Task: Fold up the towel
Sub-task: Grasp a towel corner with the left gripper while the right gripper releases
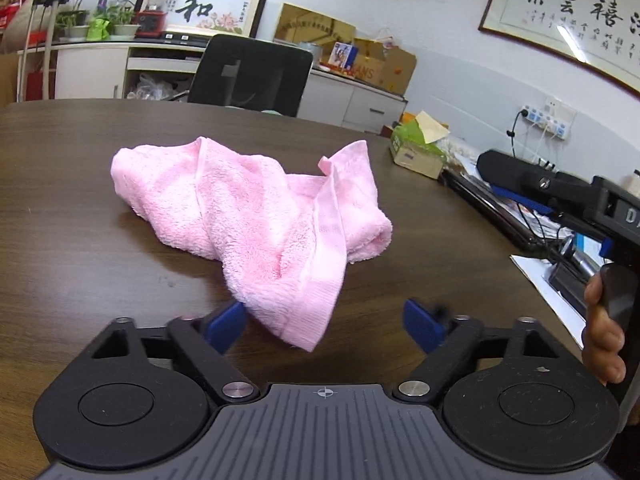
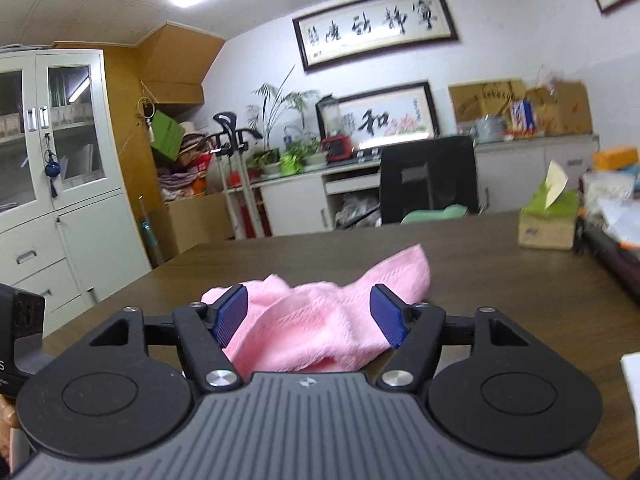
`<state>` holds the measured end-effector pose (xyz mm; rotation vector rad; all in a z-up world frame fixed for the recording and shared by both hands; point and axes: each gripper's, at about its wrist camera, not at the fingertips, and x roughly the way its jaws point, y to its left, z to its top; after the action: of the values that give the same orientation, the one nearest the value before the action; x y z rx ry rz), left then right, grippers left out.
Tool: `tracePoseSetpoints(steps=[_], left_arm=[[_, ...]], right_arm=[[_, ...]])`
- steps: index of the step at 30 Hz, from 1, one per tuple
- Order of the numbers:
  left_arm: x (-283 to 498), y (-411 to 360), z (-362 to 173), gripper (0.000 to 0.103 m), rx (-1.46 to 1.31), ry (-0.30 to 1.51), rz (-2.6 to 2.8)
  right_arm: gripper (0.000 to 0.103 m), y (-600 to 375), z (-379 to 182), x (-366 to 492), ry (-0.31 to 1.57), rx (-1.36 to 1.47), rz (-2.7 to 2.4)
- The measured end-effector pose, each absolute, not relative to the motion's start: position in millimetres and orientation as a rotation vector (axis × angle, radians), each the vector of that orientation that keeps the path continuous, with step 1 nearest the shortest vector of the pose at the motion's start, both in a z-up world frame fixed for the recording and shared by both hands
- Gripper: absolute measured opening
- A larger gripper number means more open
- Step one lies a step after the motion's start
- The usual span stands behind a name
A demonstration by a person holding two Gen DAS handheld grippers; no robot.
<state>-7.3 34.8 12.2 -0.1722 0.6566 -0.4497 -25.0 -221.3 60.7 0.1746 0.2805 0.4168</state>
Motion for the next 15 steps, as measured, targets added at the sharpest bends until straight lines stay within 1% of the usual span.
tracePoseSetpoints(steps=[2,5,7,8,10,11,12,13,15], left_arm=[[-9,32,12,0.076,-0.158,0.651,-0.431],[-10,31,13,0.075,-0.149,0.641,-0.405],[-10,33,13,0.063,-0.15,0.633,-0.387],[-10,35,14,0.059,-0.146,0.625,-0.371],[-9,36,13,0.032,-0.139,0.623,-0.349],[-7,38,12,0.03,-0.137,0.631,-0.336],[-6,38,11,0.022,-0.138,0.637,-0.326],[-5,39,11,0.012,-0.136,0.639,-0.314],[-4,42,10,0.01,-0.132,0.638,-0.287]], right_arm=[[0.078,-222,62,-26,0.263,0.169,0.401],[0.078,-221,61,-26,0.25,0.148,0.378],[0.078,-219,60,-24,0.256,0.134,0.374],[0.078,-217,60,-24,0.258,0.128,0.371],[0.078,-215,59,-24,0.26,0.111,0.36],[0.078,-214,58,-24,0.258,0.104,0.351],[0.078,-214,58,-24,0.257,0.1,0.346],[0.079,-214,58,-24,0.256,0.098,0.338],[0.08,-214,57,-22,0.259,0.098,0.316]])
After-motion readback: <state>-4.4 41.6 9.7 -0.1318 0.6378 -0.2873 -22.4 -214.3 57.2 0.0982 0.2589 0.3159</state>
